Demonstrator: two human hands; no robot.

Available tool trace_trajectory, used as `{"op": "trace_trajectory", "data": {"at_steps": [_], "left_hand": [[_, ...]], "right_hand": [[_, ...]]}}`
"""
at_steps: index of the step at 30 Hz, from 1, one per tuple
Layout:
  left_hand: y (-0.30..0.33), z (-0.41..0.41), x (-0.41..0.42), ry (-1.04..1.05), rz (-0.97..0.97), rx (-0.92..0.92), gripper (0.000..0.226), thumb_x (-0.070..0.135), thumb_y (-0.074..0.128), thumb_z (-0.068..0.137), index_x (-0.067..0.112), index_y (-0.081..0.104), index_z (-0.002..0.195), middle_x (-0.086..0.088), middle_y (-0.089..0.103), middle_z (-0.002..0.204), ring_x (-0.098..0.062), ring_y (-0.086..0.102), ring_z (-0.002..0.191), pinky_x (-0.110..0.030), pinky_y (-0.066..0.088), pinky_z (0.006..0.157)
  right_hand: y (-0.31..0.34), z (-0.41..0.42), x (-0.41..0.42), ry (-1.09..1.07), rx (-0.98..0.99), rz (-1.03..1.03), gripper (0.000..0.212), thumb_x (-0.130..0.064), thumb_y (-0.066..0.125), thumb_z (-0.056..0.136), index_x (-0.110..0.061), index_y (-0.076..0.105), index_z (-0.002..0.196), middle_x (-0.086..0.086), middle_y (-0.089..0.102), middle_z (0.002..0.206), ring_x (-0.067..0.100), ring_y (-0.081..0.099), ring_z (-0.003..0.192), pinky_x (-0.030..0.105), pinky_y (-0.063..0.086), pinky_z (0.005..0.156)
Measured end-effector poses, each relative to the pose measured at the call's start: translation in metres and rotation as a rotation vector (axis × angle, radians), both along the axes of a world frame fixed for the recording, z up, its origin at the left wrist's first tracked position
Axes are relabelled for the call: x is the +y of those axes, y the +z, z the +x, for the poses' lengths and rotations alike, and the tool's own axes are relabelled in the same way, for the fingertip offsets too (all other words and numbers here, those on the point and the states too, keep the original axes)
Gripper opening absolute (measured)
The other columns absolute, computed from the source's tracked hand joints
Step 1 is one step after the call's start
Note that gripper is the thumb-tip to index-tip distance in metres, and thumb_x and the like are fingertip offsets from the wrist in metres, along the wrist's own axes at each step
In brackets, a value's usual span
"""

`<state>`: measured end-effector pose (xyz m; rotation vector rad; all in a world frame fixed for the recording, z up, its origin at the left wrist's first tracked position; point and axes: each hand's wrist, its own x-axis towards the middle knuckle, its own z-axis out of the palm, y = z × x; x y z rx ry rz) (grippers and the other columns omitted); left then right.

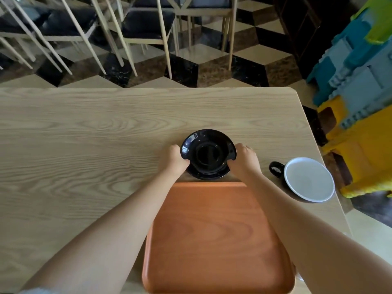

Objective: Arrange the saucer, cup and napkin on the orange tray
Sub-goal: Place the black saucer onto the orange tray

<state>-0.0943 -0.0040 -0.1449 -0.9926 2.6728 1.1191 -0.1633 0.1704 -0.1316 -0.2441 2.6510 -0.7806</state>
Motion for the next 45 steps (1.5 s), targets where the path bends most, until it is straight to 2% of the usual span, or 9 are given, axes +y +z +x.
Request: {"op": "trace_trajectory", "data": {"at_steps": [3,7,11,14,16,20,29,37,45], "left_hand": [[-0.002,0.010,-0.013,0.069,0.163,0.051,0.015,-0.005,0.056,0.074,0.007,0.053,0.065,-0.015,0.059,0.065,-0.038,0.066,0.069,-0.048,0.057,0.065],[0.025,0.041,-0.018,0.174,0.395,0.159,0.028,-0.007,0.046,0.087,0.016,0.061,0.083,-0.006,0.062,0.080,-0.019,0.062,0.069,-0.020,0.056,0.056],[0.048,0.087,-0.022,0.186,0.514,0.206,0.030,-0.003,0.046,0.090,0.016,0.066,0.101,-0.003,0.067,0.079,-0.012,0.065,0.064,-0.031,0.056,0.072],[0.049,0.123,-0.018,0.238,0.555,0.228,0.033,-0.002,0.051,0.089,0.026,0.061,0.102,-0.003,0.067,0.078,-0.004,0.066,0.058,-0.019,0.055,0.058],[0.041,0.145,-0.015,0.286,0.553,0.210,0.034,-0.001,0.054,0.088,0.023,0.059,0.112,-0.007,0.066,0.080,-0.004,0.066,0.058,-0.015,0.053,0.054],[0.025,0.171,-0.009,0.316,0.508,0.147,0.036,-0.002,0.056,0.086,0.009,0.057,0.120,-0.007,0.064,0.083,-0.006,0.066,0.057,-0.016,0.053,0.054],[0.011,0.179,-0.009,0.279,0.363,0.083,0.035,-0.002,0.056,0.084,0.012,0.061,0.116,-0.002,0.066,0.083,-0.009,0.066,0.050,-0.016,0.051,0.049],[0.007,0.179,-0.007,0.303,0.353,0.068,0.035,0.000,0.058,0.084,0.010,0.060,0.117,-0.002,0.067,0.077,-0.007,0.066,0.049,-0.013,0.047,0.044],[0.012,0.178,-0.006,0.226,0.242,0.028,0.035,0.002,0.058,0.083,0.011,0.061,0.117,0.002,0.068,0.072,-0.014,0.069,0.055,-0.021,0.052,0.051]], "right_hand": [[0.008,0.004,-0.002,-0.035,0.015,-0.109,0.035,-0.001,0.052,0.081,-0.007,0.052,0.115,0.014,0.061,0.107,0.028,0.054,0.097,0.029,0.039,0.073],[0.029,0.019,-0.003,-0.057,-0.050,-0.297,0.034,-0.004,0.051,0.083,-0.015,0.056,0.115,-0.002,0.059,0.083,0.029,0.066,0.079,0.037,0.054,0.075],[0.040,0.050,0.002,-0.064,-0.076,-0.405,0.028,-0.006,0.054,0.085,-0.020,0.059,0.108,-0.006,0.057,0.078,0.015,0.061,0.060,0.023,0.052,0.062],[0.030,0.080,0.009,-0.089,-0.180,-0.525,0.034,0.000,0.055,0.084,-0.017,0.060,0.113,-0.004,0.058,0.080,0.008,0.064,0.050,0.029,0.058,0.055],[0.020,0.098,0.013,-0.089,-0.209,-0.544,0.037,0.003,0.055,0.082,-0.018,0.062,0.111,-0.001,0.060,0.081,0.005,0.064,0.047,0.022,0.055,0.049],[0.003,0.123,0.016,-0.120,-0.289,-0.566,0.040,0.007,0.052,0.080,-0.020,0.063,0.108,0.005,0.059,0.082,0.018,0.065,0.053,0.037,0.060,0.059],[-0.009,0.136,0.014,-0.089,-0.302,-0.532,0.043,0.008,0.049,0.080,-0.028,0.063,0.098,0.003,0.058,0.079,0.009,0.064,0.048,0.021,0.056,0.051],[-0.013,0.140,0.015,-0.122,-0.305,-0.546,0.042,0.010,0.049,0.080,-0.027,0.062,0.094,-0.002,0.061,0.080,0.022,0.066,0.072,0.018,0.055,0.049],[-0.010,0.140,0.015,-0.086,-0.280,-0.467,0.036,0.005,0.051,0.082,-0.022,0.061,0.104,-0.008,0.061,0.078,0.019,0.067,0.059,0.034,0.061,0.061]]}}
